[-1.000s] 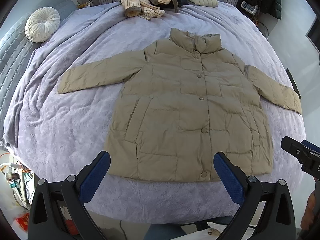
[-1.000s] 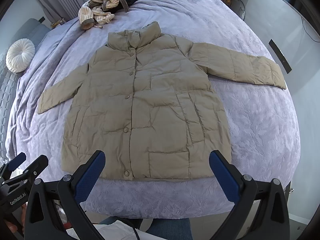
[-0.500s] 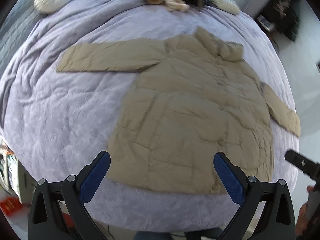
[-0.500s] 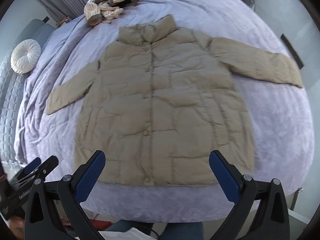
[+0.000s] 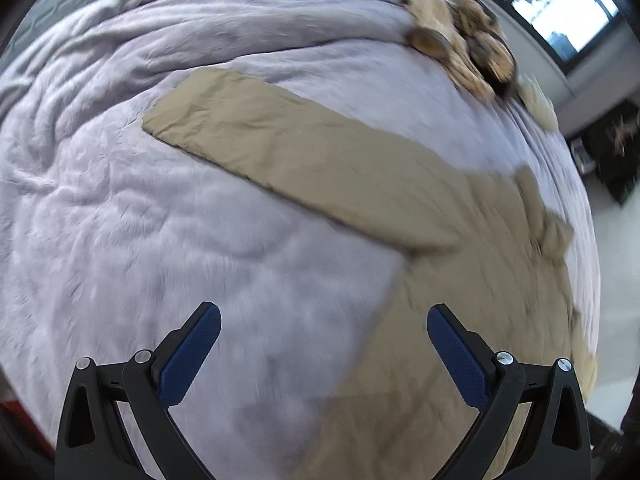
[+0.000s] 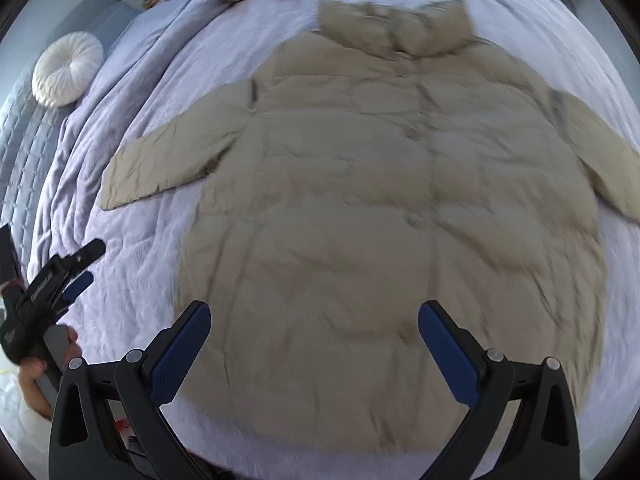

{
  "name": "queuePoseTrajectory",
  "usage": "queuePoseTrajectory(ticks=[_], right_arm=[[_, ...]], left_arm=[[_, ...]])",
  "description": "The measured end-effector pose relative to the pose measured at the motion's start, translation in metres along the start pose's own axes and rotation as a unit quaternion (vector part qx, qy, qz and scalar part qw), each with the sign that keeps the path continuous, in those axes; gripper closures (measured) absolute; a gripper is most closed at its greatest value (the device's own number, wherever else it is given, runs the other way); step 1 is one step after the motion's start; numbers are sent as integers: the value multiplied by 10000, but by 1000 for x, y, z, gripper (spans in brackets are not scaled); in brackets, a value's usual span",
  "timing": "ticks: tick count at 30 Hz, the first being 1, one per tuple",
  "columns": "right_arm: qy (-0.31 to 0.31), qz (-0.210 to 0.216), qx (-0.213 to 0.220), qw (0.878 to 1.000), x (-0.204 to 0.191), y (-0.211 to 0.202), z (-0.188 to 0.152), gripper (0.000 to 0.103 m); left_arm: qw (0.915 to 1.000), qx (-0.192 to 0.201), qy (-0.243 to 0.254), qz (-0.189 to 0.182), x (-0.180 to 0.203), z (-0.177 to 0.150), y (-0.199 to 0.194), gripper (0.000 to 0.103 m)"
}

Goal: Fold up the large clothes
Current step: 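Grasp the jacket sleeve with the left tool while the right tool grips the body edge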

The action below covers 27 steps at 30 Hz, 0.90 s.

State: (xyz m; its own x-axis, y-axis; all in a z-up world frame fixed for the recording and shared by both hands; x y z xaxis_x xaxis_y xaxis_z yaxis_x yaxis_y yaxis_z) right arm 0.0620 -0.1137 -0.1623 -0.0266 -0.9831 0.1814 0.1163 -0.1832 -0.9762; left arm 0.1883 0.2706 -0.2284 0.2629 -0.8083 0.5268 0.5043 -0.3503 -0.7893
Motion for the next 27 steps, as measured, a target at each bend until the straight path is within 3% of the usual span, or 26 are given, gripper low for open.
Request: queuePoseTrajectory(ticks=[3,9,11,13,14,17,23,24,25,26,27], right_arm=[[-164,142,125,9997,-27,17,30,0],[-491,409,836,9944,-91,21,95,4],[-600,489,1042,9915,-105,20,110,24],[-685,585,1064,9902,-115,35,126,73],[-679,631,1106,9895,-121,35,132,79],[-703,508,1253,9883,-129,54,149,83],[-543,543,987,9921,-133,95,154,84],[-507,583,980,9922,-131,96,154,84],[-499,606,978,9921,-129,96,154,84],[-513,612,973,9920,-127,96,154,84],[-540,613,977,9919,-128,96,153,84]], left_arm=[[9991,176,-319,-210,-24,22,18,0],[9953,471,-731,-430,-64,65,54,0],[9923,583,-925,-587,-77,78,65,0],[9894,688,-1105,-650,-89,88,74,0],[9878,734,-1198,-666,-96,94,80,0],[9850,805,-1363,-683,-110,103,94,0],[9862,1003,-1258,-397,-116,121,114,1],[9865,1031,-1215,-372,-113,123,114,20],[9871,1049,-1162,-335,-110,126,115,27],[9882,1005,-1118,-293,-108,128,117,46],[9887,983,-1080,-345,-106,129,118,73]])
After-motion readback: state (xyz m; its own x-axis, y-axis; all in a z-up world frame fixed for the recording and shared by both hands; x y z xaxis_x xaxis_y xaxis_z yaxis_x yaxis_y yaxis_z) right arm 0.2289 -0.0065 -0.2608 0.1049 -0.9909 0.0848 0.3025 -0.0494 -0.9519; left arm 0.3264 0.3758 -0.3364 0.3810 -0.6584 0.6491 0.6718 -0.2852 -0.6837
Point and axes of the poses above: each gripper's, at about its wrist camera, not at the fingertips, and y roughly the way its jaws point, x to its right, z to its top, the point moved 7 cm from there along y, roughly the way its jaws point, and after that the axes turned 14 degrees about -z, right-handed, at the moved point
